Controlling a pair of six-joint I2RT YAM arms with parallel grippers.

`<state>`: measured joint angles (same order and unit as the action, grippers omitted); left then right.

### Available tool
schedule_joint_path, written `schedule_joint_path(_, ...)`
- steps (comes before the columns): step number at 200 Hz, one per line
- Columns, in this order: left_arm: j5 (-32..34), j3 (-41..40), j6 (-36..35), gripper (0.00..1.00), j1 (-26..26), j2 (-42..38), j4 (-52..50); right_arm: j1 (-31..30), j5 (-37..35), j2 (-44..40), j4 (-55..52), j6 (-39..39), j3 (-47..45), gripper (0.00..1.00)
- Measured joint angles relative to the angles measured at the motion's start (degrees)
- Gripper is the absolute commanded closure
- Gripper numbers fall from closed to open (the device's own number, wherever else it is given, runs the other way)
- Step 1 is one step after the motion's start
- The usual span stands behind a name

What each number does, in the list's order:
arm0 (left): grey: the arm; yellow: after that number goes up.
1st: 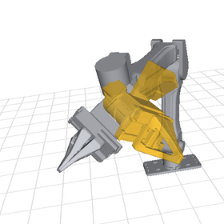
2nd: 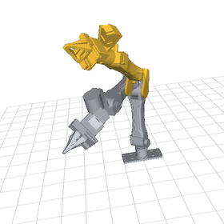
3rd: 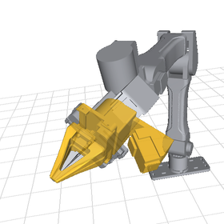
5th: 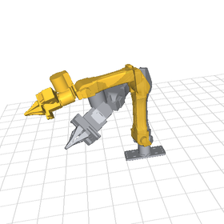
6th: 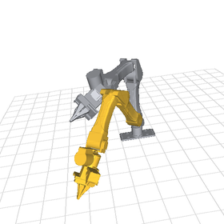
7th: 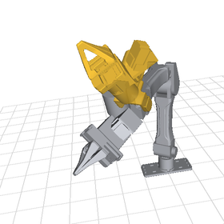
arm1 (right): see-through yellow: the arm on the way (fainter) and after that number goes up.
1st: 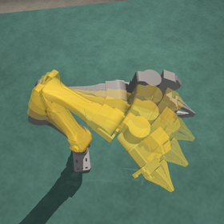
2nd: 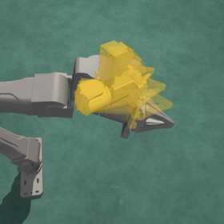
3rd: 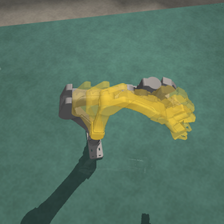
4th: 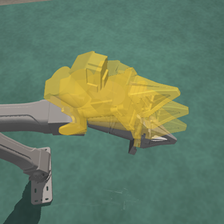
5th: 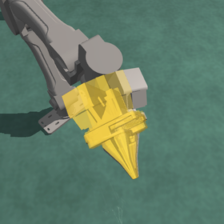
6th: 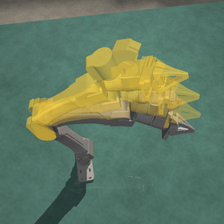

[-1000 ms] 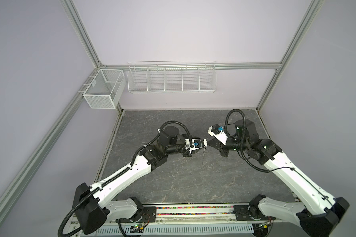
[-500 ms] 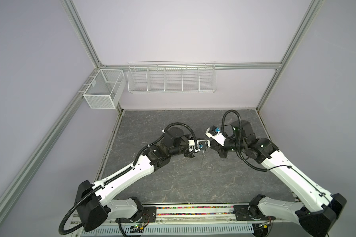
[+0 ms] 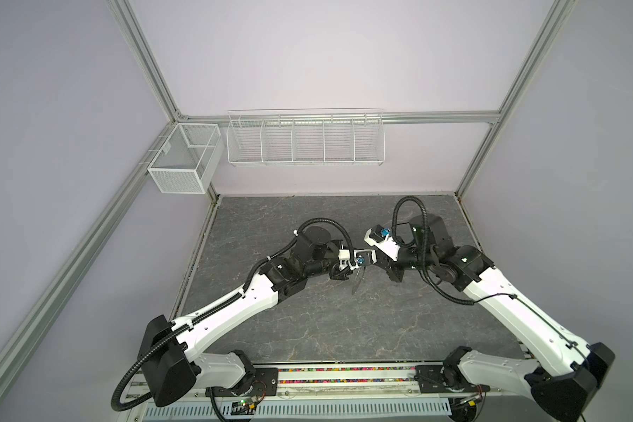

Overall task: Attach keys to a key ring
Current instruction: Insert the key into the keyring.

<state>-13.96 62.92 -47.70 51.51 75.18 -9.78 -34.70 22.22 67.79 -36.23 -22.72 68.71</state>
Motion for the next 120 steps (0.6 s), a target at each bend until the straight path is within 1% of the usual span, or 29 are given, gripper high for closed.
schedule_joint_path(12,-0.1,0.0,0.0,0.85,0.0,0.2,-0.1,-0.2,-0.6,0.1,-0.2,-0.3,0.0,0.93)
schedule_joint_path(37,-0.6,0.2,-0.1,0.87,0.2,0.8,-0.9,-0.8,-2.3,0.2,-0.7,-1.6,0.0,0.93)
schedule_joint_path(54,-0.9,0.3,-0.4,0.93,0.2,1.0,-1.5,-1.3,-3.2,0.3,-1.0,-2.6,0.0,0.93)
schedule_joint_path(65,-1.2,0.3,-0.7,1.0,0.2,1.0,-1.7,-1.6,-3.7,0.3,-1.5,-3.3,0.0,0.93)
schedule_joint_path(75,-1.6,0.4,-0.9,1.0,0.2,1.0,-2.3,-1.7,-4.3,0.3,-1.8,-3.9,0.0,0.93)
schedule_joint_path(87,-2.0,0.5,-0.9,1.0,0.2,1.1,-2.6,-1.9,-4.8,0.3,-2.0,-4.2,0.0,0.86)
schedule_joint_path(98,-2.5,0.5,-1.0,1.0,0.2,1.1,-3.0,-1.9,-5.5,0.3,-1.7,-4.6,0.0,0.81)
schedule_joint_path(110,-2.6,0.5,-0.6,1.0,0.2,1.2,-2.9,-2.1,-5.9,0.2,-1.2,-4.6,0.0,0.71)
schedule_joint_path(120,-2.8,0.4,0.1,1.0,0.3,1.2,-2.3,-2.2,-6.3,-0.1,-0.4,-4.3,-0.2,0.66)
